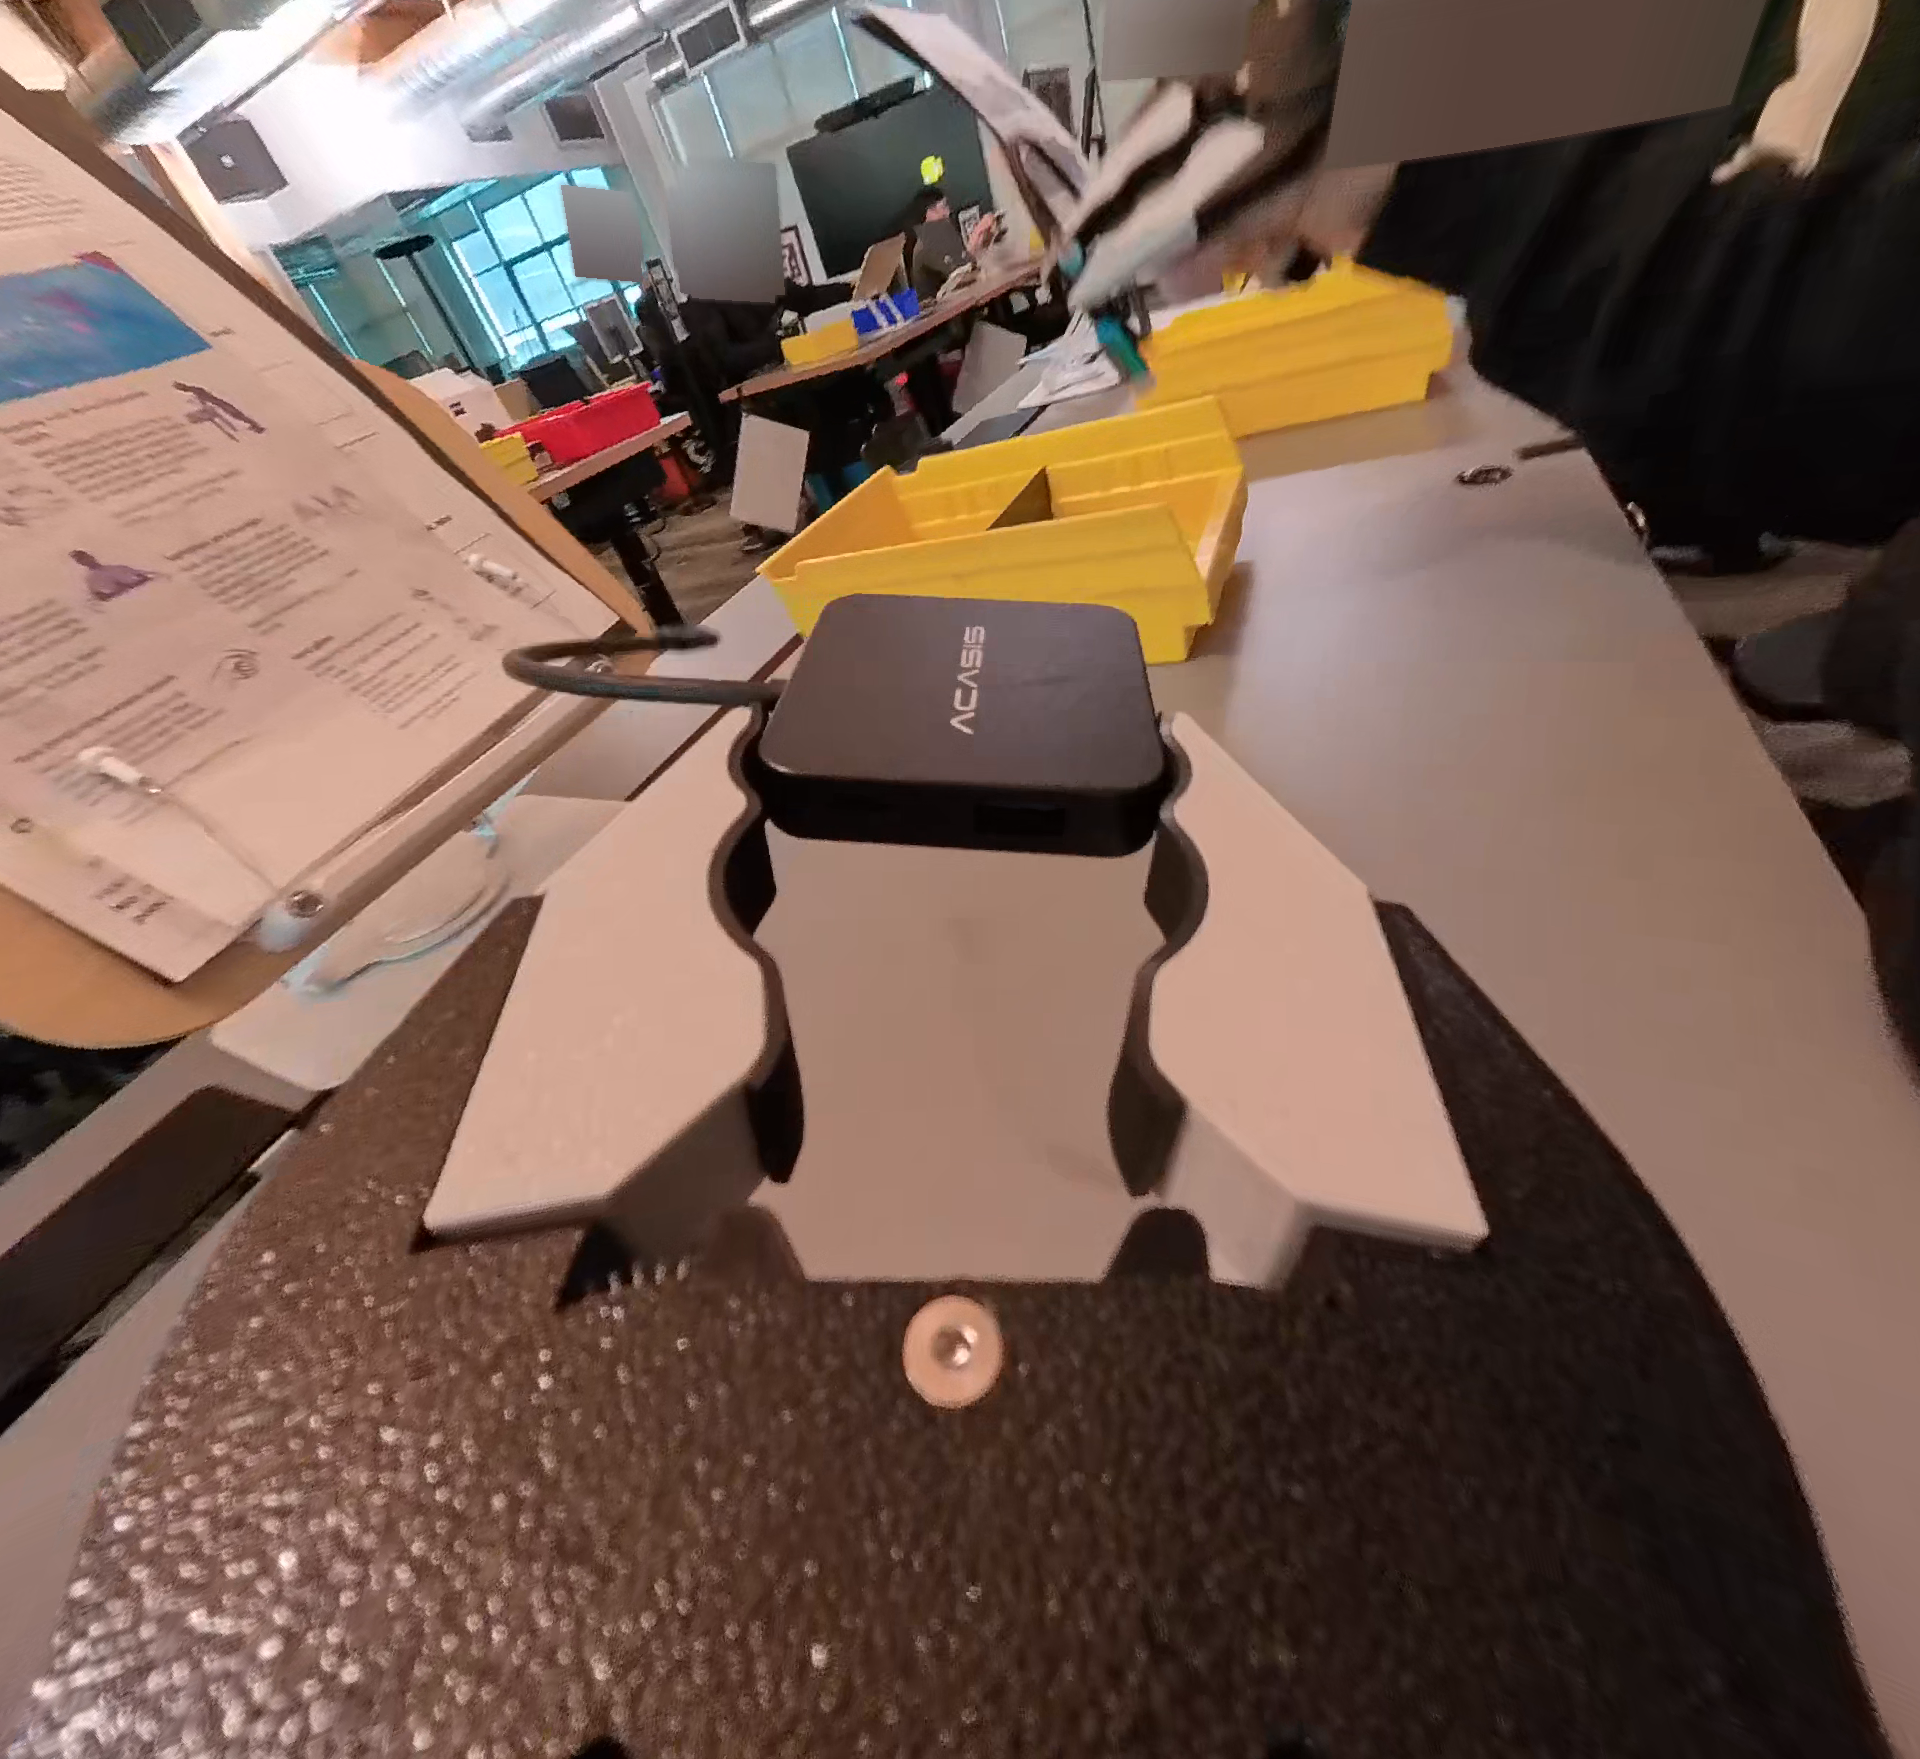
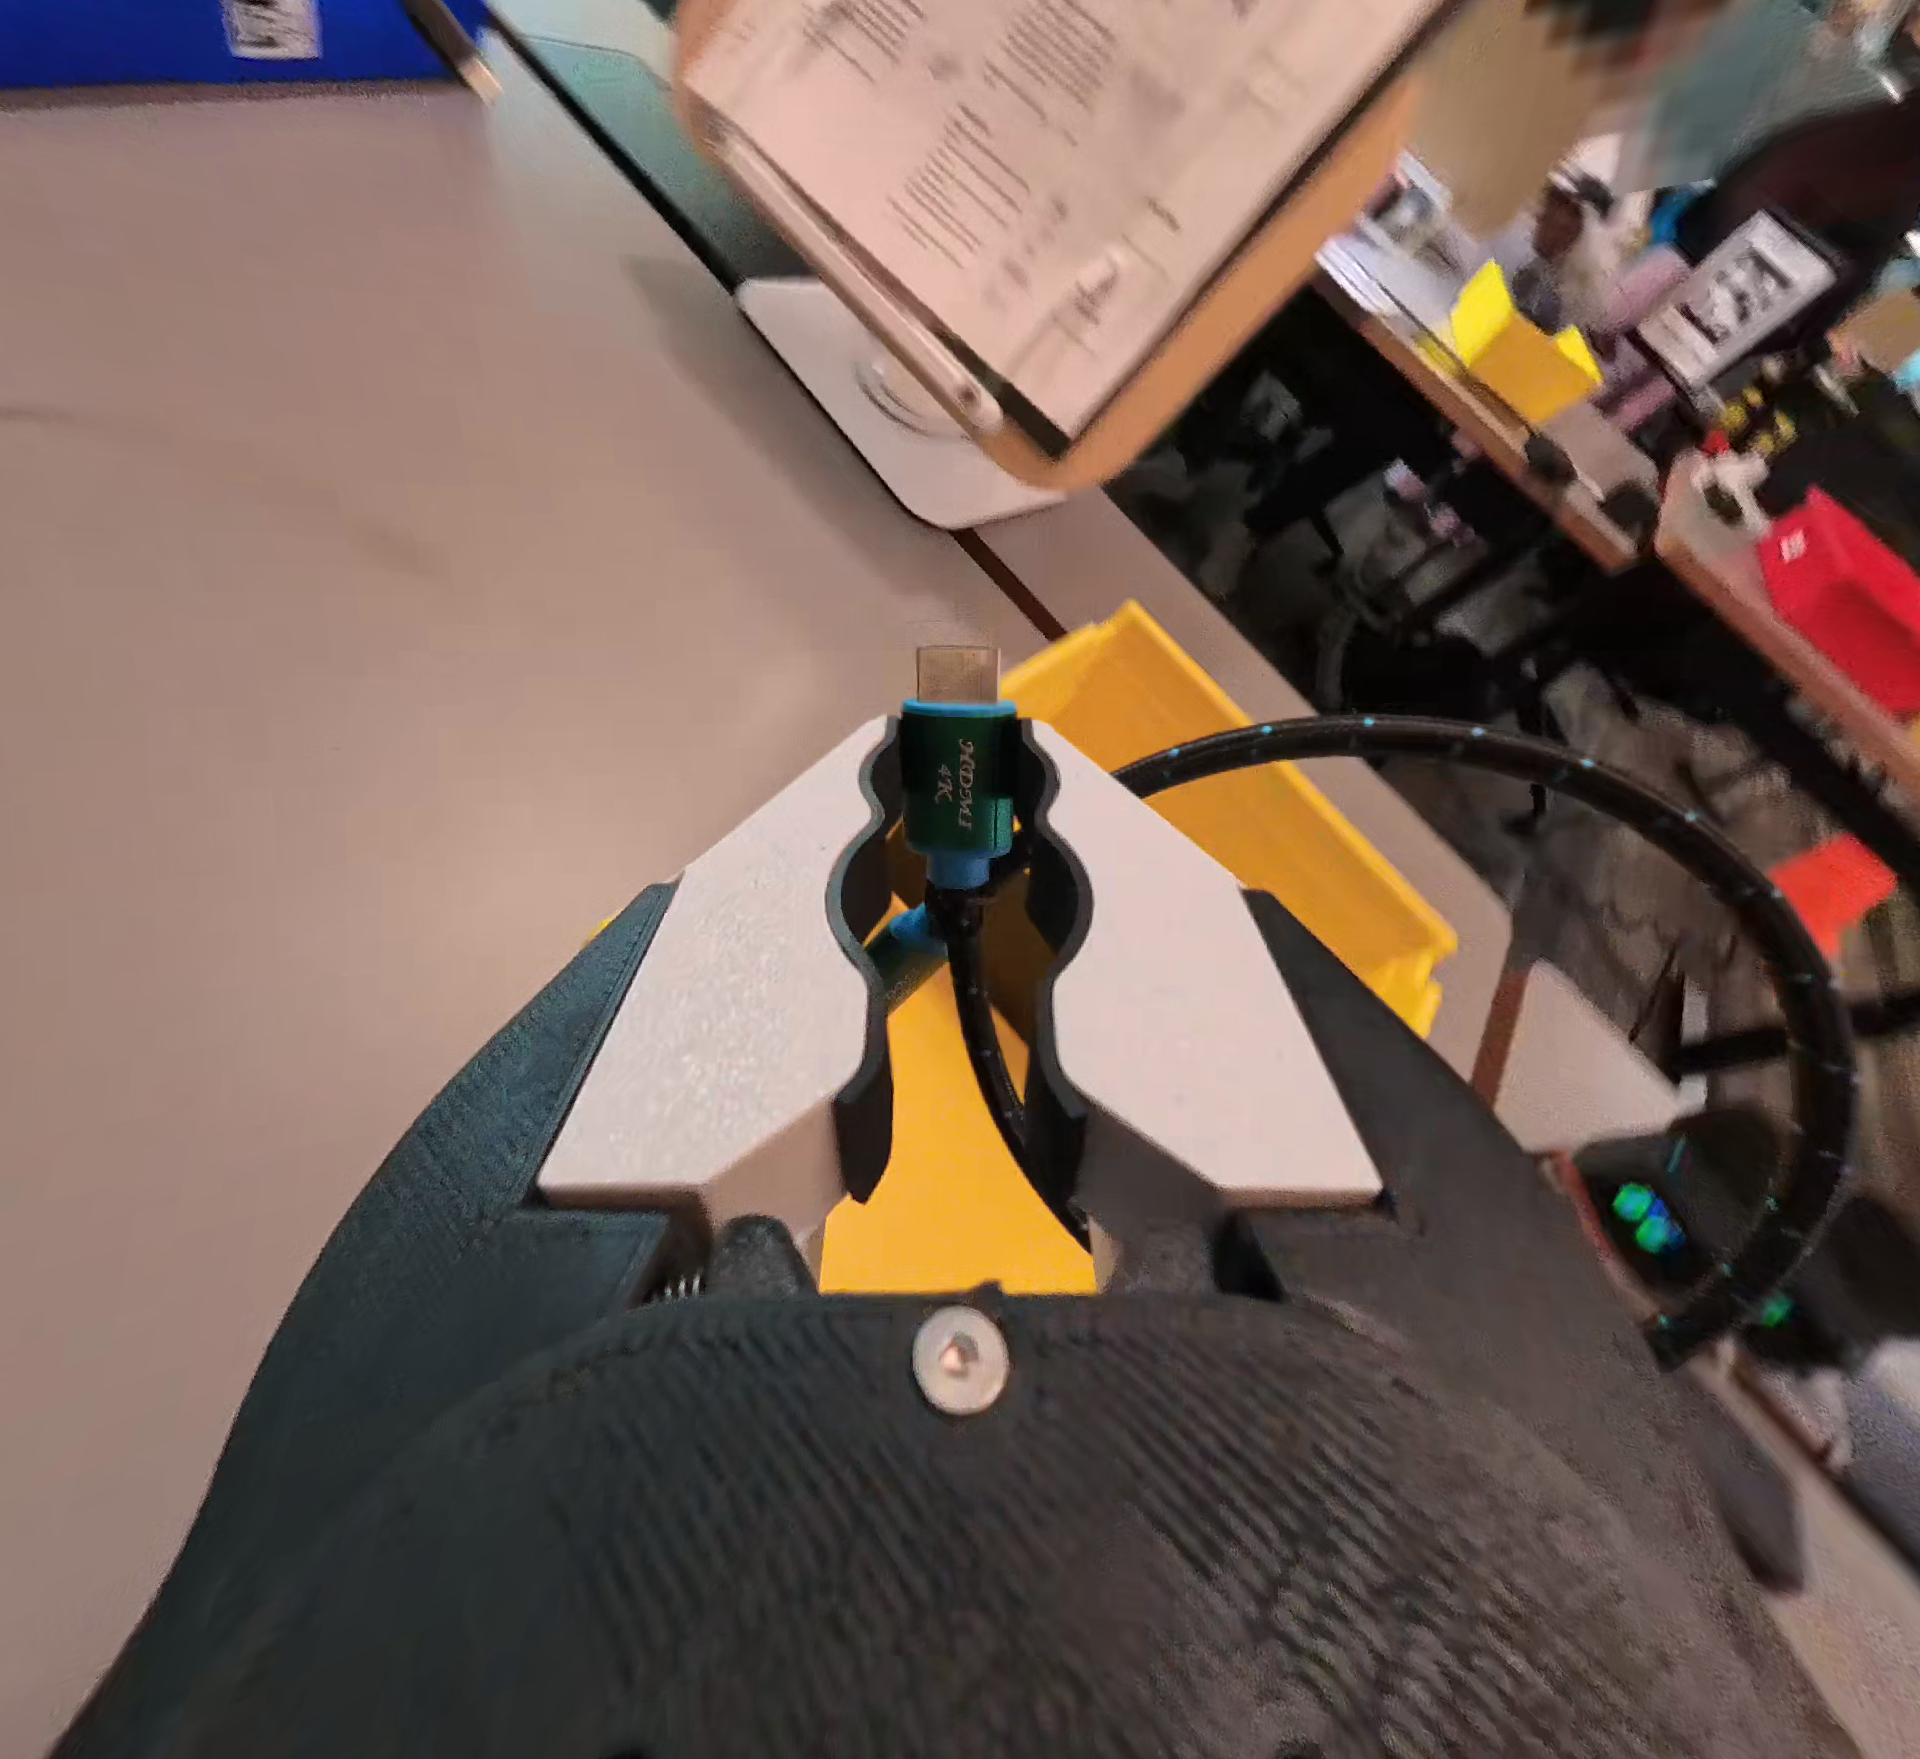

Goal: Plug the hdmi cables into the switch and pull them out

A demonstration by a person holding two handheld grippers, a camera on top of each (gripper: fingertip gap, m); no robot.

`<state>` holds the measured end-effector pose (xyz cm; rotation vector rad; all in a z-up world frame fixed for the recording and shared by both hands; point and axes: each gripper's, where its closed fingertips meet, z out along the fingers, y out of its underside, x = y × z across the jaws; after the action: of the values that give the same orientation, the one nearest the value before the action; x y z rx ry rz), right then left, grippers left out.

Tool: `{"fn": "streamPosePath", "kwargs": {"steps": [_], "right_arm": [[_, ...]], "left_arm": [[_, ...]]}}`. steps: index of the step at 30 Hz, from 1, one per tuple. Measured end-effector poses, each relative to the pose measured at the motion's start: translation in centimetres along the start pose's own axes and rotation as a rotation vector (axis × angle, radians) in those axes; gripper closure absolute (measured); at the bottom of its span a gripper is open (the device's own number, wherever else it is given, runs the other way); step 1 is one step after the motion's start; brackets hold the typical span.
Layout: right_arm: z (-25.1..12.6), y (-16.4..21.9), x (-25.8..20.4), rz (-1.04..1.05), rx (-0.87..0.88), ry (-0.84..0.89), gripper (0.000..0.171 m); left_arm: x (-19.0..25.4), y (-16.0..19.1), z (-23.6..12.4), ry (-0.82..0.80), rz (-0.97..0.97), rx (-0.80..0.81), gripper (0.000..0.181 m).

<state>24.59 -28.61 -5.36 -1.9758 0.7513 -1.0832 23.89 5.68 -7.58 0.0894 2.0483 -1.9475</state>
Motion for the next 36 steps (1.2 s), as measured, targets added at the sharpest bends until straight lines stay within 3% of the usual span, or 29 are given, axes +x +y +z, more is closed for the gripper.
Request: {"fn": "streamPosePath", "kwargs": {"steps": [2, 7, 11, 12, 14, 17, 21, 25, 27, 30, 33, 36], "right_arm": [[1.1, 3.4, 0.6, 0.100, -0.009, 0.072, 0.152], [4.2, 8.9, -2.1, 0.259, -0.166, -0.080, 0.149], [3.6, 7.5, -1.3, 0.368, -0.229, -0.087, 0.071], [3.0, 6.2, -1.4, 0.388, -0.211, -0.100, 0.062], [2.6, 2.2, -2.6, 0.445, -0.107, -0.160, 0.060], [3.6, -3.5, -8.5, 0.619, 0.030, -0.434, 0.069], [4.5, -7.9, -18.5, 0.872, 0.037, -0.929, 0.083], [6.3, -10.0, -23.0, 1.022, 0.030, -1.120, 0.092], [6.6, -10.8, -24.3, 1.032, 0.032, -1.183, 0.110], [6.3, -11.6, -25.4, 0.998, 0.062, -1.251, 0.157], [6.5, -11.3, -25.3, 0.943, 0.048, -1.235, 0.159], [6.7, -10.5, -22.7, 0.768, 0.026, -1.103, 0.159]], "left_arm": [[0.1, 0.0, 0.9, 0.027, -0.021, 0.020, 0.111], [0.6, -0.3, 2.9, 0.077, -0.033, 0.037, 0.111], [1.5, 0.1, 3.7, 0.094, -0.025, 0.010, 0.111], [1.7, 0.2, 3.8, 0.096, -0.021, 0.005, 0.111], [2.3, 0.2, 4.1, 0.105, -0.011, 0.005, 0.111], [3.0, 0.1, 5.1, 0.118, 0.024, 0.010, 0.111], [4.0, -0.3, 7.0, 0.126, 0.101, 0.029, 0.111], [5.0, -0.5, 8.0, 0.132, 0.184, 0.028, 0.112], [5.3, -0.1, 8.3, 0.131, 0.205, 0.008, 0.112], [5.8, 0.8, 8.3, 0.125, 0.235, -0.032, 0.111], [5.7, 1.3, 8.3, 0.090, 0.226, -0.048, 0.111], [5.6, 1.0, 8.3, 0.059, 0.150, -0.026, 0.108]]}}
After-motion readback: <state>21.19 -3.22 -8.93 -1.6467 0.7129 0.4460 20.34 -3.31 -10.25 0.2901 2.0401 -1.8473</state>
